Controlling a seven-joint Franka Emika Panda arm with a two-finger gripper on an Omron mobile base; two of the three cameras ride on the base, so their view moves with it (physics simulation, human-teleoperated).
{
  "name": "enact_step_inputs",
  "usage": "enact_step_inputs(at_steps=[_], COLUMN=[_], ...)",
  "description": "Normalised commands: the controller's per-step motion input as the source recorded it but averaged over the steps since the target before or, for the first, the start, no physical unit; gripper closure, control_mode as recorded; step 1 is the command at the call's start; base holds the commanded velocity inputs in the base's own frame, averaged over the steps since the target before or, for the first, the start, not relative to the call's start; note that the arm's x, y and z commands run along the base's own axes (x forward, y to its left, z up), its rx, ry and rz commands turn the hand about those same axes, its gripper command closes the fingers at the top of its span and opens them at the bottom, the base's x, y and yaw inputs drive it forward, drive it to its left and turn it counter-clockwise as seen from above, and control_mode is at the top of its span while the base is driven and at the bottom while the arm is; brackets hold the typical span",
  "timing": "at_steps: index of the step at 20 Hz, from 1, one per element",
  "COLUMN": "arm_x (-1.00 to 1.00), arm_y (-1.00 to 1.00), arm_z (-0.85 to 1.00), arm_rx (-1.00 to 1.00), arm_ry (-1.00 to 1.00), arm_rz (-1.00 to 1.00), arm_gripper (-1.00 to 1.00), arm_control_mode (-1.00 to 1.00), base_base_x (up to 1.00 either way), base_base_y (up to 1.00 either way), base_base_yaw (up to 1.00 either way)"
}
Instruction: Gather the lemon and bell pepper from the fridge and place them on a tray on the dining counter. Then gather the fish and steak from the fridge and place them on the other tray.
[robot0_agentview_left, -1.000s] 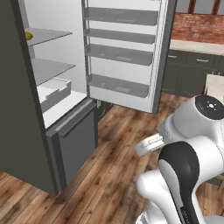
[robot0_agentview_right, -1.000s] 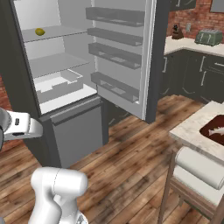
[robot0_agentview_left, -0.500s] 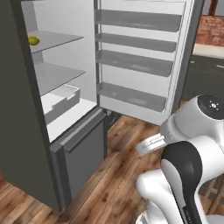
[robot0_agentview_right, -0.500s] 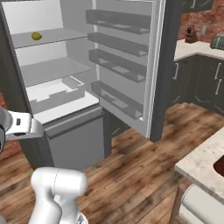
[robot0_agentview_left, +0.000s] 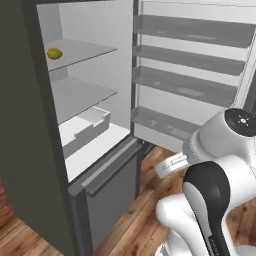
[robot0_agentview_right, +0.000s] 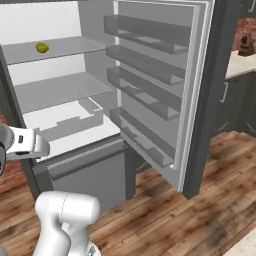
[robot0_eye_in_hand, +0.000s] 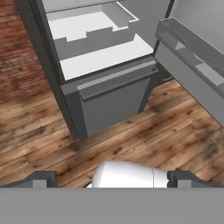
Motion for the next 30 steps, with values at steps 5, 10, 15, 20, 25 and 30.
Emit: enact_step_inputs(at_steps=[5, 10, 15, 20, 25, 30], arm_x=[0.00, 0.00, 0.00, 0.00, 0.00, 0.00], arm_y=[0.00, 0.00, 0.00, 0.00, 0.00, 0.00], arm_z=[0.00, 0.00, 0.00, 0.00, 0.00, 0.00], arm_rx=[0.00, 0.00, 0.00, 0.00, 0.00, 0.00], arm_ry=[0.00, 0.00, 0.00, 0.00, 0.00, 0.00], arm_rz=[0.00, 0.00, 0.00, 0.00, 0.00, 0.00], arm_gripper=[-1.00, -1.00, -1.00, -1.00, -1.00, -1.00], arm_control_mode=[1.00, 1.00, 1.00, 1.00, 1.00, 1.00], base_base_x=[0.77, 0.69, 0.52, 0.51, 0.53, 0.48], base_base_y=[0.00, 0.00, 0.00, 0.00, -0.10, -0.20], base_base_yaw=[0.23, 0.23, 0.24, 0.24, 0.20, 0.16])
